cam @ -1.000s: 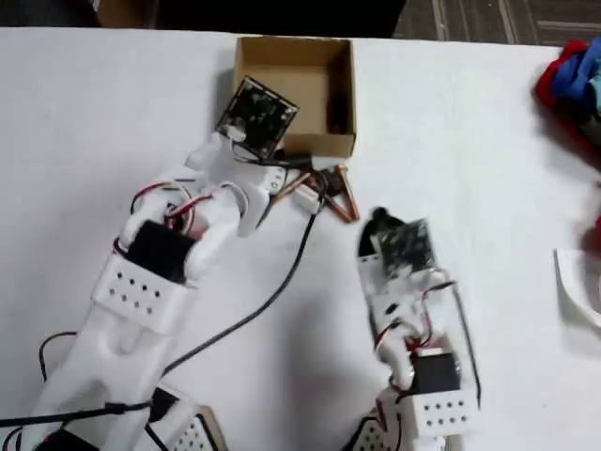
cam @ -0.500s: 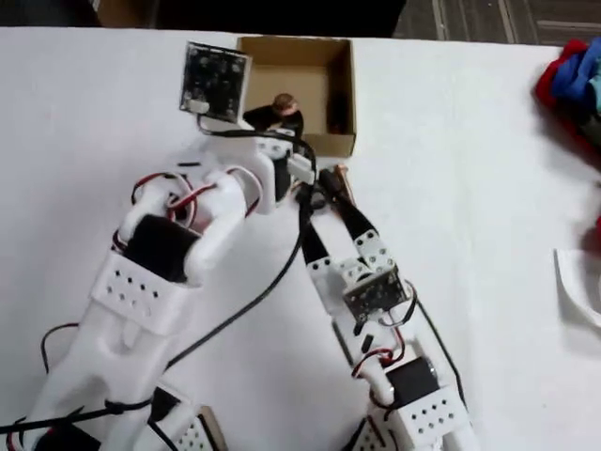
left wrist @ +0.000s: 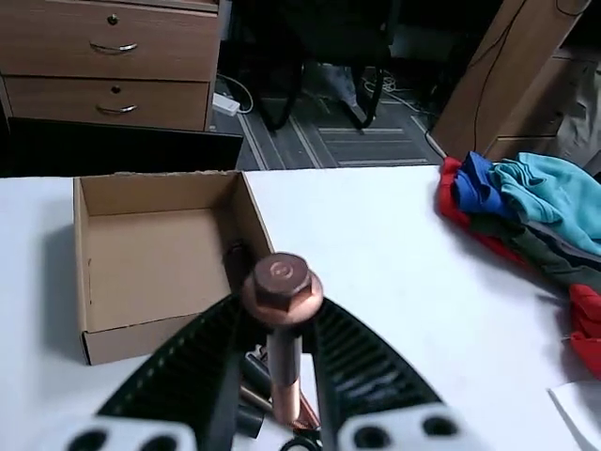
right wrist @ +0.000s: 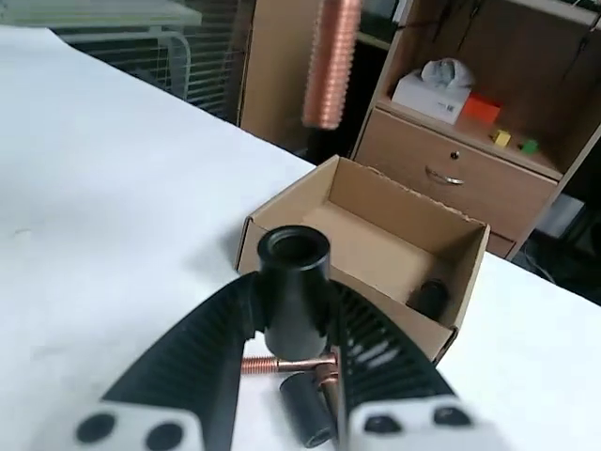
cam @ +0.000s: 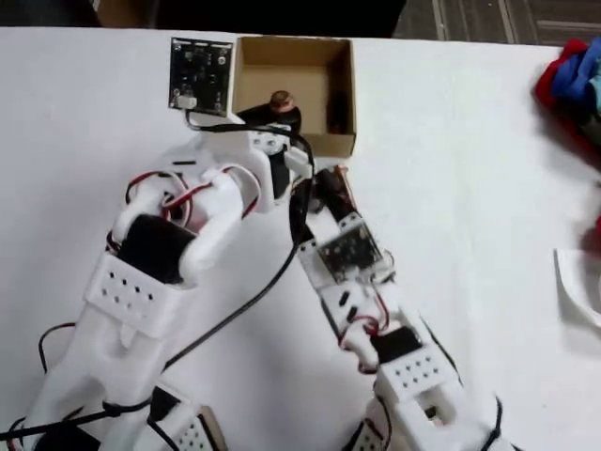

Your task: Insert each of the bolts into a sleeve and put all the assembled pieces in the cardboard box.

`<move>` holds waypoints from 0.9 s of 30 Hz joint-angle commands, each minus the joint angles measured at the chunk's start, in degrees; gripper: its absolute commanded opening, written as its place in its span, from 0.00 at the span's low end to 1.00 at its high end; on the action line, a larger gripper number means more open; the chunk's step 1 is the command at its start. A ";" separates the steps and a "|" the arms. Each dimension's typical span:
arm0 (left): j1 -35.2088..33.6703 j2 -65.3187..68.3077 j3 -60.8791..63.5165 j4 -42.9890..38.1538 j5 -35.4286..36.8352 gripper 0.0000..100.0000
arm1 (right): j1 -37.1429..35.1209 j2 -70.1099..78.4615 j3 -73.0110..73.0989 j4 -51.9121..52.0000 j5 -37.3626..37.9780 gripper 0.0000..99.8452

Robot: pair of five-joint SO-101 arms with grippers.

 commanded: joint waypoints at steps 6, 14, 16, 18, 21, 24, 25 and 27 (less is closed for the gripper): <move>0.79 -0.26 -3.12 0.00 0.09 0.03 | 1.80 3.21 -10.55 2.24 -20.92 0.02; 0.79 -0.18 -3.21 -0.44 0.09 0.03 | 1.63 3.21 -11.34 5.32 -19.60 0.02; 0.79 -0.18 -3.21 -1.58 0.09 0.03 | 1.63 3.21 -11.34 5.41 -19.60 0.02; 0.79 -0.09 -3.12 -2.11 0.00 0.03 | 1.63 3.21 -11.43 5.41 -19.60 0.02; 0.88 1.05 -3.12 -2.11 -1.58 0.03 | 1.54 3.21 -11.43 5.41 -19.60 0.02; 1.32 3.60 -3.21 -3.43 -5.01 0.03 | 1.54 2.95 -11.43 5.41 -19.60 0.02; 2.02 4.22 -3.21 -3.60 -5.71 0.03 | 1.54 2.86 -11.43 5.49 -19.60 0.02; 3.60 4.84 -3.38 -3.60 -6.24 0.03 | 1.63 2.86 -11.43 5.49 -19.60 0.02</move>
